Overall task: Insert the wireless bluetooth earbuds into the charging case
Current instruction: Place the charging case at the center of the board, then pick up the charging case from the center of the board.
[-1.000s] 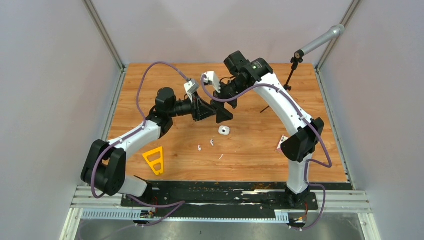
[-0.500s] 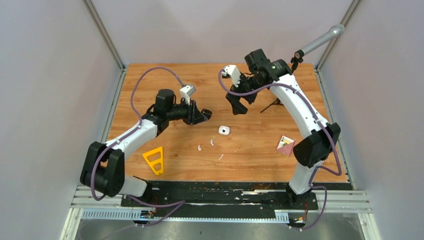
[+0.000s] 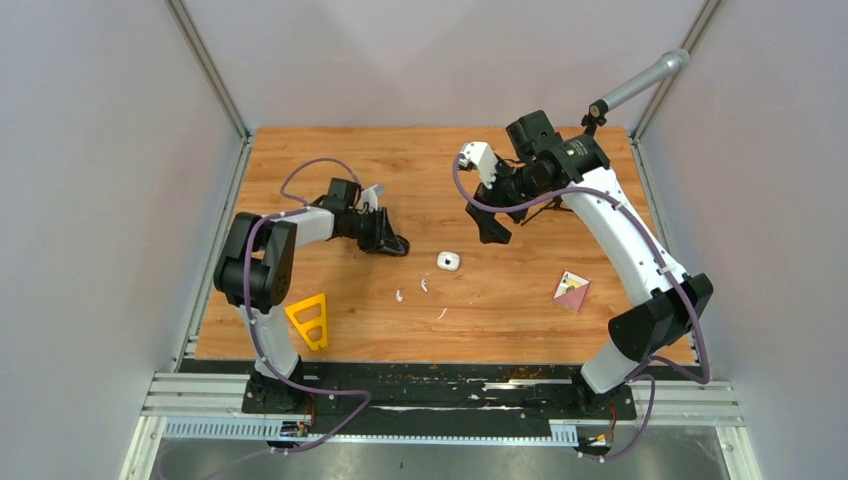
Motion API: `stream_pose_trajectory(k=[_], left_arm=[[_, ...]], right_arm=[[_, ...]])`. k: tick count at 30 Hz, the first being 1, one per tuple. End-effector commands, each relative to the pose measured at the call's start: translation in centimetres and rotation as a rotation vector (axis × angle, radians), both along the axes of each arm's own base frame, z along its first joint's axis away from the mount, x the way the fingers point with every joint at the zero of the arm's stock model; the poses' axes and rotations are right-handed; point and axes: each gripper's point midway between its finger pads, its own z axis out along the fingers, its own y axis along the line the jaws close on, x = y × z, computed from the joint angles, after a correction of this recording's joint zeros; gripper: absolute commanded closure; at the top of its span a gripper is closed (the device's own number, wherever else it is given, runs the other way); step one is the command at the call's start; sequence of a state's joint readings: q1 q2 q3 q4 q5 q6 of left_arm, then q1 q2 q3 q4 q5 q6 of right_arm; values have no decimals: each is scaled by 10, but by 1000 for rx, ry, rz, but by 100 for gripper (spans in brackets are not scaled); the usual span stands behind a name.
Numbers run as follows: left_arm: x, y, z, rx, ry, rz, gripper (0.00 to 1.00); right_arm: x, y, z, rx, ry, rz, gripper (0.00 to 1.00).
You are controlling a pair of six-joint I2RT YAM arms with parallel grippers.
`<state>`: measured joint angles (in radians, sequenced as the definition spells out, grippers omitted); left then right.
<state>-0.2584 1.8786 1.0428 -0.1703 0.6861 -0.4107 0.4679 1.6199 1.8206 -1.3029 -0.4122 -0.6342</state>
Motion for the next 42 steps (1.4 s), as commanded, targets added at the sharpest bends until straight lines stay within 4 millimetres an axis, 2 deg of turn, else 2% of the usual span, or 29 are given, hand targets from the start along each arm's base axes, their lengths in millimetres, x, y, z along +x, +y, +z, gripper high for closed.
stream_pose_trajectory(k=[1,4,5,12,15,17,20,22,23,24,25,27,30,32,36,39,42], left_arm=[[11,-1,9,27,33,45,62],[11,12,6,116,36,75,44],[12,16,7,137,34,80,41],[5,32,20,180,10,57,34],[0,54,28,245,-4,60,33],[7,74,47,290,-104,121,33],[22,87,107,276,-359,202,31],[26,85,163,220,-569,232,27],[27,85,181,200,-637,248,23],[27,85,195,187,-683,258,16],[27,86,205,187,-707,266,2],[24,88,216,191,-722,269,0],[13,86,224,188,-755,227,0],[8,88,217,201,-747,215,0],[0,88,197,190,-677,206,0],[-12,74,200,103,-686,140,0],[-14,72,199,91,-673,140,0]], right_arm=[[1,-6,9,-1,-47,-12,2],[4,-7,9,-6,-55,-12,1],[5,-7,7,-11,-53,-11,1],[16,4,8,70,18,6,2],[17,14,6,115,-17,117,15],[16,21,-7,134,-121,241,16],[30,38,-19,194,-318,197,12],[28,48,-49,216,-282,149,12],[30,54,-60,209,-258,136,15],[29,61,-75,198,-188,105,19],[21,69,-89,179,-122,146,25],[9,81,-116,117,-107,212,28],[18,87,-143,-11,-154,190,26],[31,84,-162,-78,-106,113,28],[46,85,-174,-130,-116,104,28],[46,85,-185,-159,-100,140,27],[49,82,-194,-185,-100,130,25]])
